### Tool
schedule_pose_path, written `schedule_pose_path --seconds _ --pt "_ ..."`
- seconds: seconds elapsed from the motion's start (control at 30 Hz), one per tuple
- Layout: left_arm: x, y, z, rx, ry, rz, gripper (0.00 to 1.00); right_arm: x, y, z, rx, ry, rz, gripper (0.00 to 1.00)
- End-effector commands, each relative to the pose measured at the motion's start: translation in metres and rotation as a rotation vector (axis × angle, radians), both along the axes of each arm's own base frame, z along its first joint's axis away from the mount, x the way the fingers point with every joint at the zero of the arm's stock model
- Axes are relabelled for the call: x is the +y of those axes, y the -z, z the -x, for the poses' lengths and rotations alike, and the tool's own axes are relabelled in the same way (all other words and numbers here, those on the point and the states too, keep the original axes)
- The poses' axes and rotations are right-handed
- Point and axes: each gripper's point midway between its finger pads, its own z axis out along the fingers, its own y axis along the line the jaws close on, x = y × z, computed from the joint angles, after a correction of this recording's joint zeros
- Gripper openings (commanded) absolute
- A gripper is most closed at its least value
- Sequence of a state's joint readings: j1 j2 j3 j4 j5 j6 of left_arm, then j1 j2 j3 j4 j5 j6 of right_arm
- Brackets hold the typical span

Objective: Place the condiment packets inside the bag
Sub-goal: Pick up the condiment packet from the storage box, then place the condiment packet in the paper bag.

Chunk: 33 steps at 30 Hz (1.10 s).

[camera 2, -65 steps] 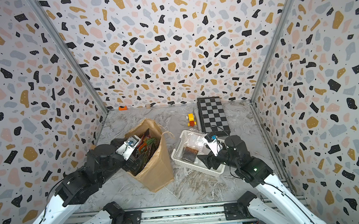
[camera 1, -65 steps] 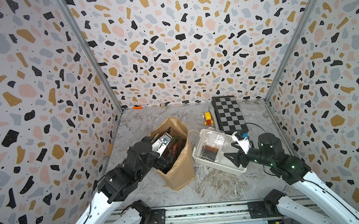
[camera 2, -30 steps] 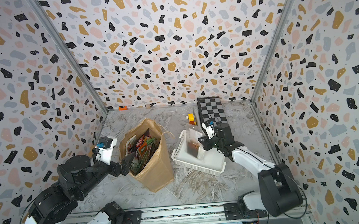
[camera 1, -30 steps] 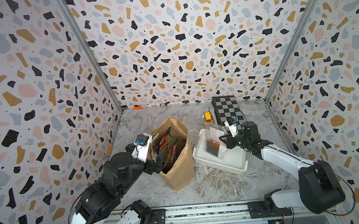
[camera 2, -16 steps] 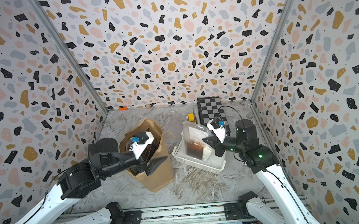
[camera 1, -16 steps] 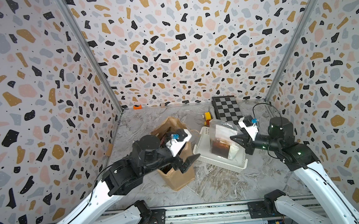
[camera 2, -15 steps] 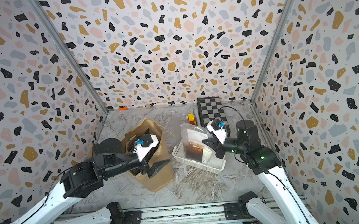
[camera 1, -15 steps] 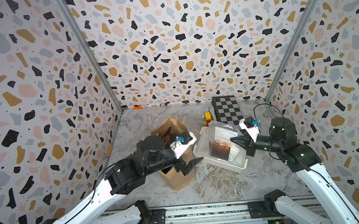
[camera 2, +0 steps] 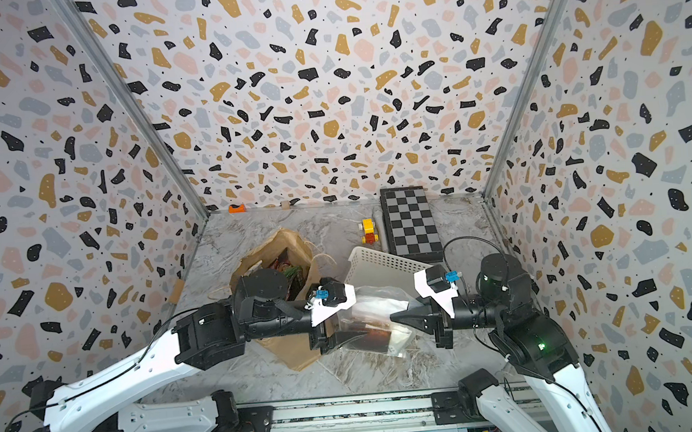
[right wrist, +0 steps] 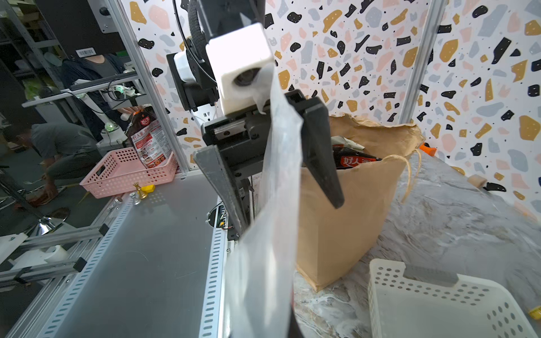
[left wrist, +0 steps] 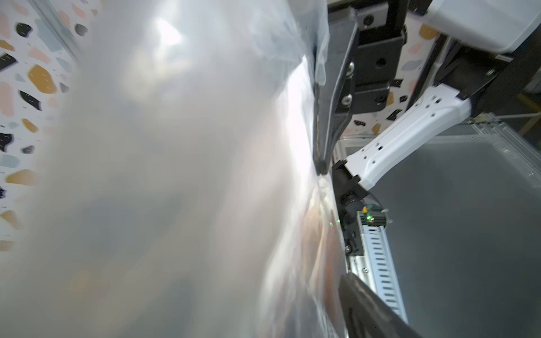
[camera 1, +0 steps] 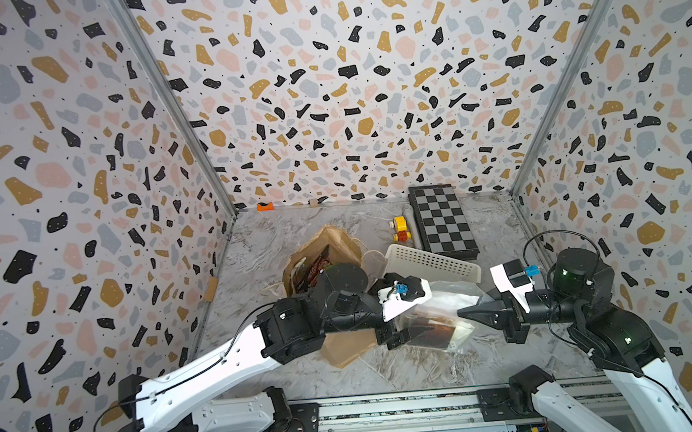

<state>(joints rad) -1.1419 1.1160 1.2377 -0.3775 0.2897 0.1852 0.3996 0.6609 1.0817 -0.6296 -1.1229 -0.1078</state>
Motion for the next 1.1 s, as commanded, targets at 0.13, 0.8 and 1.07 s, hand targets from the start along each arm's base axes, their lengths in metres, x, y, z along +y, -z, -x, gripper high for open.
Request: schedule_pose_path --seconds 0.13,0.8,1.07 --pt "-0.017 -0.018 0.017 0.088 0.091 0.04 0.18 -0.001 -0.02 0.01 -0.082 -0.029 -0.054 0.0" --pt "0.162 -0.091 -0.047 -0.312 -0.643 0.229 0.0 -0.023 -0.001 -0.043 -0.089 0.37 0.019 0.6" --pt "0.191 -0.055 -0.061 -0.318 -0.792 0.152 0.0 -0.02 0.007 -0.051 -0.038 0.386 0.018 0.59"
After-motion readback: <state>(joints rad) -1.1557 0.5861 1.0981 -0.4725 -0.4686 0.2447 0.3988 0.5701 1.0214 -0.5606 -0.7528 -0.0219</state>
